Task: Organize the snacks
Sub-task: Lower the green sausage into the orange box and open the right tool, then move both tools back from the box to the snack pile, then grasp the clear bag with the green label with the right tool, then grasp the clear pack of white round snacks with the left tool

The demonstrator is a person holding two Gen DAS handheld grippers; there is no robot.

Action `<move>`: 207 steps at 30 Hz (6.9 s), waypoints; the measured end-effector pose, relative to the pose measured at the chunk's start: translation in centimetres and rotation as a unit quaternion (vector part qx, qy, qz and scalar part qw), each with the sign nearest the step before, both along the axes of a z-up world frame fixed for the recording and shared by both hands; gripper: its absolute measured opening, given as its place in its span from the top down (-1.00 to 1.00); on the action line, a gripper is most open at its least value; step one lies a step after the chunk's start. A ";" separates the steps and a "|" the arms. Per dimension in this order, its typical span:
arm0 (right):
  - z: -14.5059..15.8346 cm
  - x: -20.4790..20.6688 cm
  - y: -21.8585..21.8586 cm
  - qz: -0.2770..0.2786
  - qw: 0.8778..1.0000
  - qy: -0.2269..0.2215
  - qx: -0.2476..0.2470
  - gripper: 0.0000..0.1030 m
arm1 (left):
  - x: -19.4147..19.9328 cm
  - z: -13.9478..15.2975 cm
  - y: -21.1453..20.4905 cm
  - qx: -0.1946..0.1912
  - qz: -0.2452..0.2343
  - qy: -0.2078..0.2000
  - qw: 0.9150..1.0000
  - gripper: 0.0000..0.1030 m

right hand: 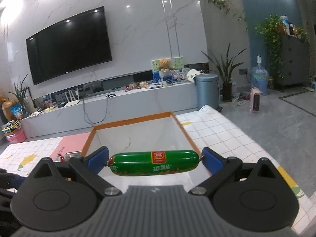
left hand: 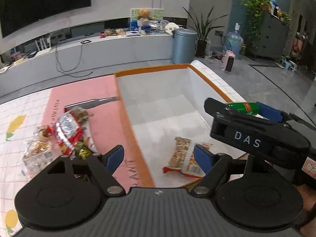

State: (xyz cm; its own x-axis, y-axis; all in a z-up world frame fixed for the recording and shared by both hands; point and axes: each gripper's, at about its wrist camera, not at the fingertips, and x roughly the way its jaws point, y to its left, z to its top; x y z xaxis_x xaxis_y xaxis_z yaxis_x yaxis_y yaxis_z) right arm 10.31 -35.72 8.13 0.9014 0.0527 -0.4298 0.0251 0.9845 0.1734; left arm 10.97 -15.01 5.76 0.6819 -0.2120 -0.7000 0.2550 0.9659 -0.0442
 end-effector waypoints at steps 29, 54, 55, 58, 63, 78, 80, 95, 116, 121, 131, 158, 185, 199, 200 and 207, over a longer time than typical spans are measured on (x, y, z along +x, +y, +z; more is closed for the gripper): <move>-3.6 2.6 0.8 -0.023 0.989 0.141 -0.037 -0.94 | 0.4 -2.4 6.9 -0.056 0.056 0.047 0.996 -0.83; -2.1 1.1 2.5 -0.012 0.991 0.124 -0.038 -0.94 | -1.3 -0.4 8.0 -0.037 0.064 0.033 0.997 -0.83; -2.0 0.9 2.8 -0.008 0.992 0.122 -0.037 -0.94 | -1.5 -0.2 8.2 -0.036 0.067 0.031 0.997 -0.83; -1.5 0.4 4.1 0.006 0.993 0.115 -0.038 -0.94 | -2.1 0.5 9.0 -0.035 0.075 0.024 0.996 -0.83; -0.4 -0.4 6.5 0.031 0.994 0.099 -0.026 -0.94 | -3.6 1.5 10.5 -0.035 0.088 0.012 0.995 -0.83; 1.8 -5.5 15.1 0.141 0.986 0.076 -0.046 -0.94 | -7.2 2.7 18.4 -0.027 0.156 -0.011 0.987 -0.83; 1.7 -5.9 16.2 0.143 0.987 0.064 -0.040 -0.94 | -7.3 2.2 19.5 -0.021 0.169 -0.007 0.985 -0.83; -4.1 -4.5 22.6 0.207 0.971 0.068 -0.101 -0.94 | -5.2 -3.0 24.2 -0.019 0.198 0.048 0.979 -0.80; -10.1 -0.4 27.0 0.256 0.960 0.084 -0.082 -0.94 | -3.1 -7.4 27.0 -0.066 0.245 0.075 0.964 -0.57; -10.9 0.2 28.0 0.267 0.957 0.082 -0.081 -0.94 | -3.2 -7.5 27.3 -0.092 0.244 0.062 0.963 -0.54; -12.1 0.5 29.3 0.276 0.951 0.074 -0.117 -0.93 | -2.4 -7.6 26.9 -0.057 0.240 0.076 0.966 -0.66; -10.7 -2.2 26.5 0.257 0.958 0.078 -0.103 -0.23 | 0.0 -5.3 23.3 0.035 0.126 0.055 0.990 -0.75; -10.7 -2.9 24.9 0.236 0.951 0.137 -0.147 -0.23 | 6.4 -9.0 16.9 0.153 -0.119 0.036 0.980 -0.90; -10.9 -2.6 24.6 0.233 0.948 0.151 -0.155 -0.24 | 6.3 -11.4 15.8 0.211 -0.108 0.009 0.971 -0.53; -10.9 -2.6 24.7 0.232 0.948 0.152 -0.156 -0.24 | 6.0 -11.4 15.6 0.212 -0.110 0.007 0.971 -0.36; -11.0 -2.5 24.5 0.224 0.949 0.160 -0.156 -0.23 | 5.7 -11.1 15.4 0.196 -0.097 0.015 0.976 -0.13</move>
